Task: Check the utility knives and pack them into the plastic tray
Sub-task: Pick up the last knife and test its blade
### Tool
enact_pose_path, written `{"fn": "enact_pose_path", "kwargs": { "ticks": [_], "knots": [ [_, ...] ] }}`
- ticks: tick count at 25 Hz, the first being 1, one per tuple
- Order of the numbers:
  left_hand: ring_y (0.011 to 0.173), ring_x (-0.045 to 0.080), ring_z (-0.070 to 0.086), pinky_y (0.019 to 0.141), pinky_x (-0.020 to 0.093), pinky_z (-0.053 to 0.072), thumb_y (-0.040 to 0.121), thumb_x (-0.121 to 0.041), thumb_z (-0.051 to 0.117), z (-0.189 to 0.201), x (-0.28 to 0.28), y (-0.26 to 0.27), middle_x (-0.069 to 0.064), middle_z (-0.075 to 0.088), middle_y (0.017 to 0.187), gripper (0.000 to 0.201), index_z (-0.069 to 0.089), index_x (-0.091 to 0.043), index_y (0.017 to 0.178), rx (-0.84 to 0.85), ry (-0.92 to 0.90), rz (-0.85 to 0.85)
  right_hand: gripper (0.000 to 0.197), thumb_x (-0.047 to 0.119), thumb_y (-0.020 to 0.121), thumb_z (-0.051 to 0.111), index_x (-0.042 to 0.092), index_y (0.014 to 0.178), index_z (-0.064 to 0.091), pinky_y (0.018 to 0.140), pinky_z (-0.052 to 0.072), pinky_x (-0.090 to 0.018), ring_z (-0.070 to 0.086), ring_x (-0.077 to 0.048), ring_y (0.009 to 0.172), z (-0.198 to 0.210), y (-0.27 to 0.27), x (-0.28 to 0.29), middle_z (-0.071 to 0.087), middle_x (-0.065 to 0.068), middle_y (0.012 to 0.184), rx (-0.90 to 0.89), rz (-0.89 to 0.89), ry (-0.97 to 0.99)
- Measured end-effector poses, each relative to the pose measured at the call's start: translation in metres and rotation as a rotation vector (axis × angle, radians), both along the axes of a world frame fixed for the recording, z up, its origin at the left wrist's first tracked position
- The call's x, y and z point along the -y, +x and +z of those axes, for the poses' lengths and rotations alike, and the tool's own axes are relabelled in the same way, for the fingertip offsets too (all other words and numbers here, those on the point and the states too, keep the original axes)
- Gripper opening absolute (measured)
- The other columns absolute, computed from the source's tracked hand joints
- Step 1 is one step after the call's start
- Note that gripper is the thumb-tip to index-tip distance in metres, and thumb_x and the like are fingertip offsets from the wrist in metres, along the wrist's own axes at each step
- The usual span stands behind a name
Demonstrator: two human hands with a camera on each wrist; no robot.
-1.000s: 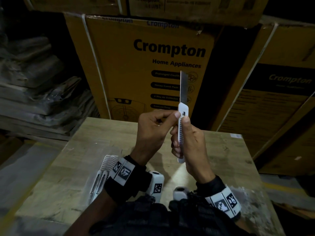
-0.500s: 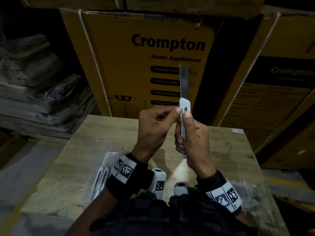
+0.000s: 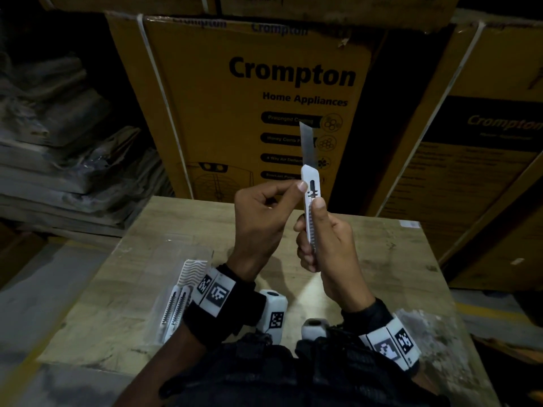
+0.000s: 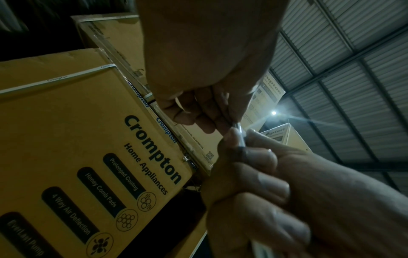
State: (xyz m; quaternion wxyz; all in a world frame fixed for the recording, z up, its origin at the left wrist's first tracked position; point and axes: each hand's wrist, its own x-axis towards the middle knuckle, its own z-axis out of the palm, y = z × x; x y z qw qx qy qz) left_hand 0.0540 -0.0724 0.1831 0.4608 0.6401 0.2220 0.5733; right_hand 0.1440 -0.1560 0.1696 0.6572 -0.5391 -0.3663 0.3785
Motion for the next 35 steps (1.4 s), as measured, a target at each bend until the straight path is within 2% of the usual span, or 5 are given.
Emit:
{"fn": "enact_pose_path", "kwargs": {
  "ticks": [7,16,25,28,35],
  "knots": [
    [0.081,0.019,0.077,0.076,0.043,0.063,0.09,-0.004,0.073,-0.001,0.01,-0.003,0.006,0.08,0.088,0.01,0.078,-0.006,0.098,0.026,-0.053,-0.023,0.053,0.044,0.104,0.045,0.011,0.064,0.055,0.041,0.025,-0.018,0.031,-0.013,0.036,0.001,-0.005,0.002,0.04,-0.003,0.045,0.017,-0.055,0.052],
    [0.075,0.007,0.074,0.068,0.025,0.059,0.091,-0.003,0.072,-0.002,0.018,-0.004,-0.001,0.079,0.083,0.011,0.078,-0.007,0.098,0.007,-0.1,-0.022,0.043,0.038,0.106,0.042,0.01,0.077,0.058,0.04,0.027,-0.019,0.034,-0.012,0.038,-0.004,-0.011,0.007,0.042,0.0,0.048,-0.049,-0.018,0.054],
    [0.072,0.016,0.073,0.065,0.051,0.058,0.09,-0.005,0.074,-0.001,0.026,-0.009,-0.003,0.08,0.083,0.013,0.079,-0.017,0.094,-0.018,-0.135,-0.004,0.041,0.043,0.105,0.041,0.014,0.082,0.059,0.041,0.026,-0.018,0.032,-0.011,0.037,-0.006,-0.014,0.017,0.039,0.0,0.049,-0.079,-0.014,0.038],
    [0.069,0.029,0.073,0.064,0.057,0.055,0.09,-0.005,0.074,-0.002,0.032,-0.006,0.001,0.08,0.085,0.014,0.079,-0.017,0.095,-0.036,-0.117,-0.006,0.04,0.041,0.104,0.041,0.012,0.081,0.057,0.04,0.025,-0.017,0.029,-0.01,0.036,-0.009,-0.013,0.022,0.036,0.001,0.048,-0.087,-0.032,0.05],
    [0.067,0.029,0.072,0.06,0.047,0.058,0.091,-0.009,0.074,-0.013,0.037,-0.011,-0.002,0.08,0.081,0.011,0.08,-0.016,0.096,-0.113,-0.059,0.016,0.033,0.03,0.109,0.038,0.01,0.092,0.057,0.042,0.026,-0.017,0.032,-0.009,0.041,-0.02,-0.02,0.036,0.041,0.002,0.054,-0.125,-0.019,0.029]
  ]
}}
